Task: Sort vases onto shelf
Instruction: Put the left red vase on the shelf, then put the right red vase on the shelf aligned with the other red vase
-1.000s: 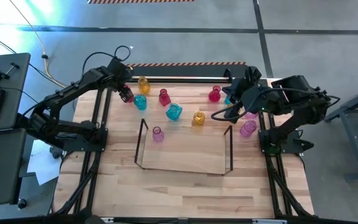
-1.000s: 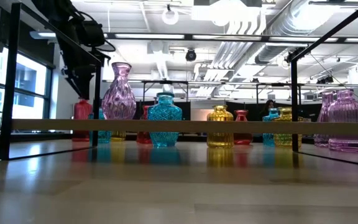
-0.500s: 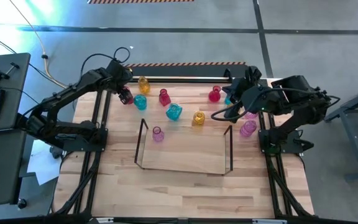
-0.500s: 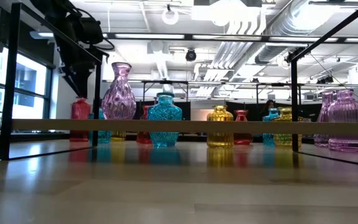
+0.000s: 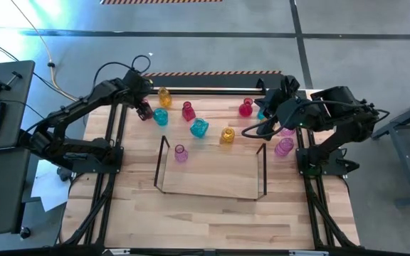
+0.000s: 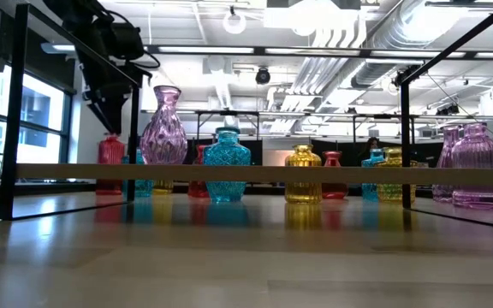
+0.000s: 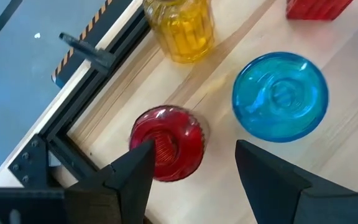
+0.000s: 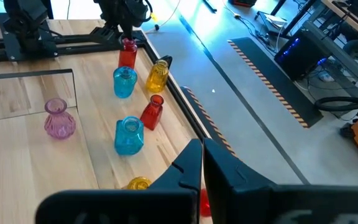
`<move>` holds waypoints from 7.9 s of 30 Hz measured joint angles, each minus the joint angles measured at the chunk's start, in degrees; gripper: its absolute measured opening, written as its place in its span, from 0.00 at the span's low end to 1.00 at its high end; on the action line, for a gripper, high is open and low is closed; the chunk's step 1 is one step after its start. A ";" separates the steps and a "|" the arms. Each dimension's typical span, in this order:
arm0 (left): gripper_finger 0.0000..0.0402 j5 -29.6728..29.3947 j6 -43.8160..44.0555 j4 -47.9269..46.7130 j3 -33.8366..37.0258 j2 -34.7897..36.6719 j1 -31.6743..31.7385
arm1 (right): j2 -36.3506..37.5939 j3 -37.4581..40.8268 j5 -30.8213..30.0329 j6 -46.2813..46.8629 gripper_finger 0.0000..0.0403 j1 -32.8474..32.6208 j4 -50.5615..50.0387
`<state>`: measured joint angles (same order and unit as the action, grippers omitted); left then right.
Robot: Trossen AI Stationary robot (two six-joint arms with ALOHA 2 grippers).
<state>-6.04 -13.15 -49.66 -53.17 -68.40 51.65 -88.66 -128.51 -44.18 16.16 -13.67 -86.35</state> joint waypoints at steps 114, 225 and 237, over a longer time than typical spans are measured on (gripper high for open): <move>0.07 -1.81 13.39 -13.47 -43.10 -26.16 -54.38 | -1.25 0.02 -3.89 3.45 0.00 -1.49 -3.67; 0.28 -14.11 17.77 -33.95 -51.28 -8.40 -30.47 | -14.20 -0.02 11.68 -8.98 0.00 16.00 -0.81; 0.28 -16.94 28.59 -22.79 -21.75 18.82 -31.83 | -19.26 0.00 47.74 -24.71 0.00 31.88 19.69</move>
<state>-22.98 15.45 -72.46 -74.92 -49.58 19.81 -107.93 -128.51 3.55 -8.54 18.21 -66.65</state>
